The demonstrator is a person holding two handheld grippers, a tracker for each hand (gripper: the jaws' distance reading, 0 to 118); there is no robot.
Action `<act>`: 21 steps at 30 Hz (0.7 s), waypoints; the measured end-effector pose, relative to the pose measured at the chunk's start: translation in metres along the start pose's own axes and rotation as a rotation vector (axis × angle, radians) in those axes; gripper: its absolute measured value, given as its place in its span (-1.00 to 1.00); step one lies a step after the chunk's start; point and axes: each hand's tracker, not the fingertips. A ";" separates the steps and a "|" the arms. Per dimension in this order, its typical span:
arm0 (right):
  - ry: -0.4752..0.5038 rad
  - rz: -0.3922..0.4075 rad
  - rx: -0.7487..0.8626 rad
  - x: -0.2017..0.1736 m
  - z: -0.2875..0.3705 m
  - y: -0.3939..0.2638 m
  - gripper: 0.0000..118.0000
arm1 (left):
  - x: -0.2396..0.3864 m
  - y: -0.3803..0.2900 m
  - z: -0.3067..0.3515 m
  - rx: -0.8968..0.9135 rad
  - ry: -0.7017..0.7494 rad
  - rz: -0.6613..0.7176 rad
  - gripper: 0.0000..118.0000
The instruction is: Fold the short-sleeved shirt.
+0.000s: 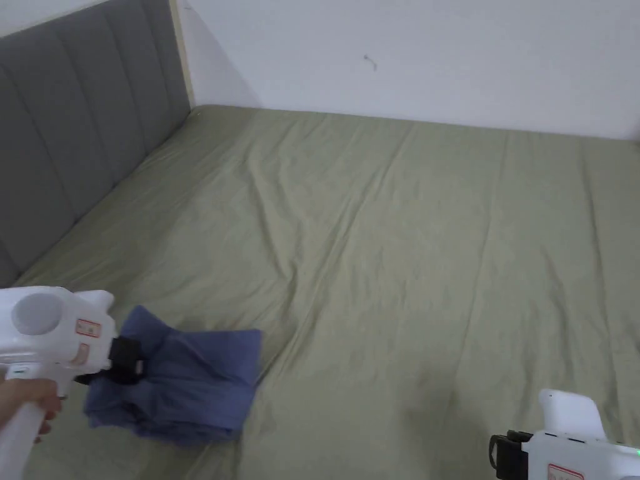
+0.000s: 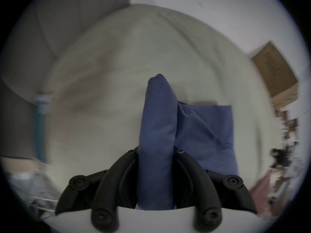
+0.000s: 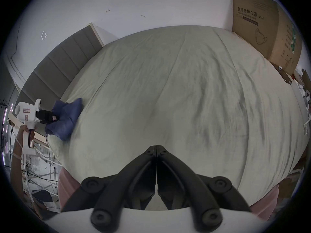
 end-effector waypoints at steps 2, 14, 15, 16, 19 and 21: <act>-0.004 -0.011 -0.018 0.003 -0.005 -0.002 -1.00 | -0.011 0.008 -0.008 0.018 0.121 -0.052 -0.41; -0.004 -0.007 -0.038 0.003 -0.008 -0.002 -1.00 | -0.002 -0.013 0.035 0.125 0.053 0.040 0.00; 0.000 -0.008 -0.034 0.003 -0.007 -0.002 -1.00 | 0.008 -0.013 0.048 0.169 0.051 0.008 -0.68; 0.003 -0.011 -0.029 0.004 -0.005 -0.002 -1.00 | 0.023 -0.018 0.057 0.192 0.076 -0.014 -1.00; 0.018 -0.018 -0.018 0.007 0.000 -0.004 -1.00 | 0.064 -0.034 0.082 0.268 -0.021 -0.041 -1.00; 0.003 0.001 0.009 0.006 0.006 -0.005 -1.00 | 0.090 -0.046 0.098 0.303 -0.067 -0.034 -1.00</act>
